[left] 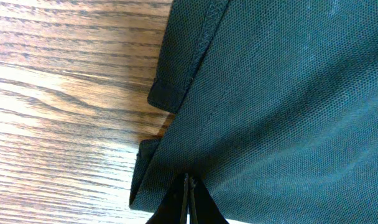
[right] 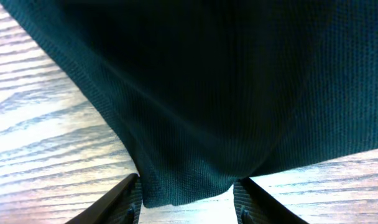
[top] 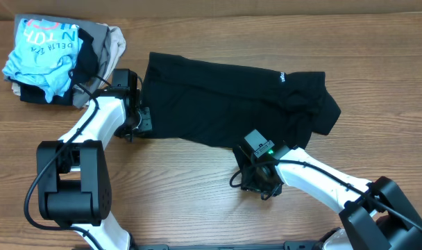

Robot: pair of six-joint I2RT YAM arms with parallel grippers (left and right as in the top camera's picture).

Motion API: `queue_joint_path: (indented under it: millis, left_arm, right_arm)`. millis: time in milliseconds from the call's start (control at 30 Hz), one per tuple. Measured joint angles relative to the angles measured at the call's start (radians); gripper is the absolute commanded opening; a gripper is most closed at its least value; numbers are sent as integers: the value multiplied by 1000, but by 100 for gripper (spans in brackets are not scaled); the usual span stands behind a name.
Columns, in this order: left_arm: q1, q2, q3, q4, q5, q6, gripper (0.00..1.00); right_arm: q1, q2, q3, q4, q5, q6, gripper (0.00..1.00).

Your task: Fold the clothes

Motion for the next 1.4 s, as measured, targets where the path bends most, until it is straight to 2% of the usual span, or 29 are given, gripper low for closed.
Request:
queue_joint_path:
  millis: [100, 200, 300, 333, 500, 633, 1000, 1167, 1300, 1400]
  left_arm:
    - [0, 0, 0, -2, 0, 0, 4]
    - [0, 0, 0, -16, 0, 0, 4]
    - [0, 0, 0, -52, 0, 0, 4]
    - [0, 0, 1, -68, 0, 0, 4]
    - [0, 0, 47, -175, -3, 2, 4]
    - [0, 0, 138, -287, -3, 12, 4]
    - [0, 0, 376, -524, -10, 68, 4]
    - [0, 0, 384, -552, -10, 96, 5]
    - [0, 0, 365, -542, 24, 113, 55]
    - [0, 0, 302, -504, 86, 117, 66]
  right_arm:
    - [0, 2, 2, -1, 3, 10, 42]
    - [0, 4, 2, -7, 11, 16, 26]
    - [0, 6, 2, -5, 18, 19, 6]
    - [0, 7, 2, -5, 19, 24, 4]
    - [-5, 4, 3, -25, 19, 30, 4]
    - [-29, -28, -7, -130, 22, 30, 4]
    - [-148, -516, -2, -432, 28, -7, 4]
    - [-202, -614, 5, -445, 29, -35, 4]
    - [-220, -604, 5, -415, 31, -51, 4]
    - [-222, -571, 5, -381, 31, -58, 4]
